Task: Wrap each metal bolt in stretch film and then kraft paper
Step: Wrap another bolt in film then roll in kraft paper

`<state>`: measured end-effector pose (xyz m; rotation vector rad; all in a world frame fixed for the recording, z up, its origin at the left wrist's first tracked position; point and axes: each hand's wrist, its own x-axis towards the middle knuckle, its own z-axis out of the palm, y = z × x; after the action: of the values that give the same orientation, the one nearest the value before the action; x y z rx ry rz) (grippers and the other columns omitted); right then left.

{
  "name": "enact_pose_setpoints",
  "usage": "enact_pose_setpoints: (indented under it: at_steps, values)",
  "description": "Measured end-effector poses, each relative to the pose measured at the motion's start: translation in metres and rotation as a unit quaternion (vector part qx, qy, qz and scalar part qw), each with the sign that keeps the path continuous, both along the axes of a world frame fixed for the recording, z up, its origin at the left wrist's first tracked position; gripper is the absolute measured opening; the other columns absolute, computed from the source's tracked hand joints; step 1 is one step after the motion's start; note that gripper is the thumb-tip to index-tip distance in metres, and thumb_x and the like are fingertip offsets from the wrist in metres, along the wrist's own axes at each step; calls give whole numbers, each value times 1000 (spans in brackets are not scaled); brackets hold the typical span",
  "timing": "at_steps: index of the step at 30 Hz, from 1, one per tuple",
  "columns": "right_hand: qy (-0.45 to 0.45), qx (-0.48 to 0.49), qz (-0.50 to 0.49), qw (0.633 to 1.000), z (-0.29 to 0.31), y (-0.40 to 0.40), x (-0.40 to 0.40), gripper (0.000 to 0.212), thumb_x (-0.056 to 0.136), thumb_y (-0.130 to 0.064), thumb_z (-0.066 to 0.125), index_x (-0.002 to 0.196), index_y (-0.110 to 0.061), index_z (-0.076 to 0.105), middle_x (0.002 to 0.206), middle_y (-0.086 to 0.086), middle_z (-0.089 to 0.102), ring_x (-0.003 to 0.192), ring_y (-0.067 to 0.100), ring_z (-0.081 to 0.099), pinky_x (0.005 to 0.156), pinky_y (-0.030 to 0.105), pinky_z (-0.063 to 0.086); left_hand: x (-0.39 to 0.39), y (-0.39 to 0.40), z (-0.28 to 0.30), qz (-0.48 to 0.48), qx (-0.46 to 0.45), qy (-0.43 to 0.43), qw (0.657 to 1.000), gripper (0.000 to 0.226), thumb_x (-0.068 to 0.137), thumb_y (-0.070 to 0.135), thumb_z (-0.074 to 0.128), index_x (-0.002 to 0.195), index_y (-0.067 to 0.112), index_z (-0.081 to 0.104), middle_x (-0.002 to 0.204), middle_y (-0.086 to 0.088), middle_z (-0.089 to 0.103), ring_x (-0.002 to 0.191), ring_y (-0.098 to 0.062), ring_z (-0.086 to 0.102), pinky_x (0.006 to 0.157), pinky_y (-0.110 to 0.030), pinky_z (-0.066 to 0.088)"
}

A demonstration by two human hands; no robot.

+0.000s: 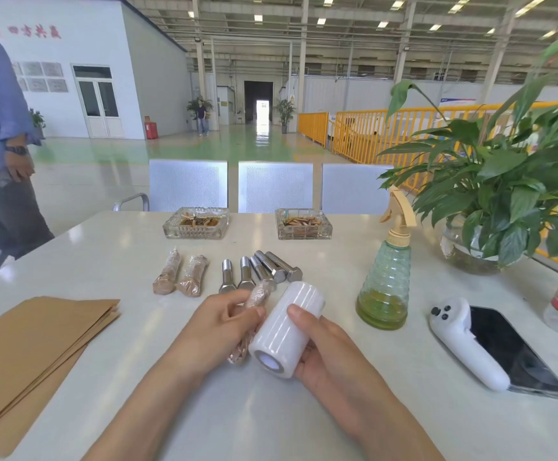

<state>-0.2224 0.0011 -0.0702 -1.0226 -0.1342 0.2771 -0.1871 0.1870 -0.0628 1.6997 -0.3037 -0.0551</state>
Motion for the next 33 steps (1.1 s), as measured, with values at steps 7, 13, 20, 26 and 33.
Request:
enact_pose_setpoints:
  at_steps: [7,13,20,26,33]
  values:
    - [-13,34,34,999,-1,-5,-1,45,100,-30,65,138,-6,62,136,21,65,128,35,62,107,54,51,1,-8,-5,58,138,-157,976,19,104,31,57,119,38,66,90,5,72,76,-17,67,61,-31,55]
    - [-3,58,46,997,1,-5,-5,44,102,-27,63,139,-3,60,137,22,64,129,34,62,105,48,54,0,-5,-1,97,154,-95,979,39,104,41,48,81,12,60,72,-7,62,66,-27,58,67,-44,52]
    - [15,87,36,995,4,-8,-5,34,98,-25,64,124,-5,73,132,22,67,123,32,66,99,43,57,5,1,0,37,48,-18,998,21,105,20,55,97,12,73,68,-12,60,54,-20,51,54,-28,42]
    - [30,89,40,995,6,-7,-6,46,99,-22,64,139,1,57,134,26,65,128,35,62,112,52,47,2,0,2,17,-7,15,1000,27,89,19,75,113,17,62,72,-13,57,57,-21,51,51,-25,41]
    - [11,67,59,996,5,-7,-6,50,101,-25,63,143,1,53,140,26,61,133,38,58,110,52,48,-3,-7,4,6,-28,25,999,23,97,14,67,118,9,56,78,-16,54,53,-23,47,44,-26,36]
